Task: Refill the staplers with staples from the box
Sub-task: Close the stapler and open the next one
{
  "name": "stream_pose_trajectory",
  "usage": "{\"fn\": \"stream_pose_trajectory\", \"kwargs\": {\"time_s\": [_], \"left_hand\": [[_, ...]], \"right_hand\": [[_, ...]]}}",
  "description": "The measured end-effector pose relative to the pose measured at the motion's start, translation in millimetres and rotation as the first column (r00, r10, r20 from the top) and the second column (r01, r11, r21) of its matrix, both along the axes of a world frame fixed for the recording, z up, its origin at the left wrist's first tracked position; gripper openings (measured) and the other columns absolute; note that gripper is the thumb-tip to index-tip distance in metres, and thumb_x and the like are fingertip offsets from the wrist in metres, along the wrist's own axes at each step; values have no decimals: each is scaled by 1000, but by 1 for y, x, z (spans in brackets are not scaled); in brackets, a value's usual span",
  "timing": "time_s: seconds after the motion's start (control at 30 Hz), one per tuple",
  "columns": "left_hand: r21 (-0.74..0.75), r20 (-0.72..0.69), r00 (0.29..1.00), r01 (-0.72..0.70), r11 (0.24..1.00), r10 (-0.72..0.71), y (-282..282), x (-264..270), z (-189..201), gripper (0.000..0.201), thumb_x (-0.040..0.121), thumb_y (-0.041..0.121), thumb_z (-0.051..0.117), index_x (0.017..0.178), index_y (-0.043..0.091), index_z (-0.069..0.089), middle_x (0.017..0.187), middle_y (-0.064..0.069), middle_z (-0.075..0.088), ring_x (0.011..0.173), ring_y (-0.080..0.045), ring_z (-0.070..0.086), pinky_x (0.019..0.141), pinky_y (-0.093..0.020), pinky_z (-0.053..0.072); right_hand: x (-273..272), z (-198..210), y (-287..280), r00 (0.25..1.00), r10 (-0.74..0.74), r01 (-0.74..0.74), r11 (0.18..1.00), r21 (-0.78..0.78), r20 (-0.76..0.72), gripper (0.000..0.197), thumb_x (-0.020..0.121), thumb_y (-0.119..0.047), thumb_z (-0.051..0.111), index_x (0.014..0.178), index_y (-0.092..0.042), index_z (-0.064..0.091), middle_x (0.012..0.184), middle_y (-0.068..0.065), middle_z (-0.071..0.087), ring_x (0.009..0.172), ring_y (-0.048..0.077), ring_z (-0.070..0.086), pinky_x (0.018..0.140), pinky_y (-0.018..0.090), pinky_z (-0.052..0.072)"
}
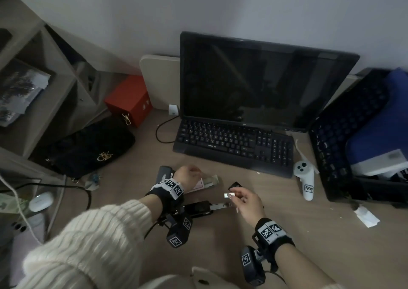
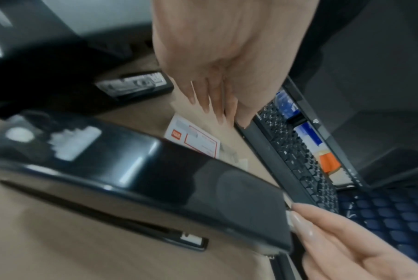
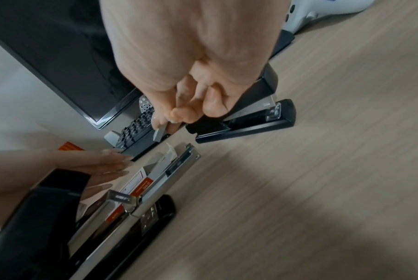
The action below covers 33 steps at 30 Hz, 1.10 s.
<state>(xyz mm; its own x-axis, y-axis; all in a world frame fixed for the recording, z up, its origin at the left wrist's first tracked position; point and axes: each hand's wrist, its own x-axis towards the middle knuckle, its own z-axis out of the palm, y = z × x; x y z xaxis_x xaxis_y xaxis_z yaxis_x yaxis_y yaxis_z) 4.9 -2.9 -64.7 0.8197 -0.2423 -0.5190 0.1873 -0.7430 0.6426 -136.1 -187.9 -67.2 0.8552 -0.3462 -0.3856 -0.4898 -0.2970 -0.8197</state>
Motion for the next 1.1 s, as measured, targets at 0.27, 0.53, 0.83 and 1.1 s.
{"fn": "stream_pose_trajectory", "kwargs": {"time_s": [0.27,0.53,0.83,1.1], "left_hand": [[-143,-36,961,266,953,-274,22,-24,21,40,85,47,71,112,18,70,109,7,70,103,-7,64,93,-20,47],[-71,-115,901,414,908,-419,29,-43,24,74,67,50,86,132,27,58,138,10,56,130,-7,48,112,-23,36],[195,-22,752,649,735,-658,36,-57,29,85,76,33,82,149,20,39,146,-3,51,133,-22,48,107,-26,39],[157,-20,807,585,795,-590,35,-68,24,36,90,20,63,126,14,59,116,-12,66,107,-29,62,79,-24,43]], "right_hand": [[-4,0,3,1000,19,-19,1000,-11,15,9,83,-10,71,91,-14,71,77,3,66,63,17,59,56,17,45],[-17,-3,0,970,206,-226,960,-165,-131,9,78,-24,77,85,-26,72,84,-7,68,72,8,61,71,26,50],[-9,13,3,871,378,-490,718,-494,-314,17,88,-41,61,98,-29,68,99,-11,65,92,12,59,72,26,43],[-5,14,0,839,412,-544,619,-567,-355,20,88,-46,60,101,-33,67,102,-14,62,99,12,59,75,29,44]]}}
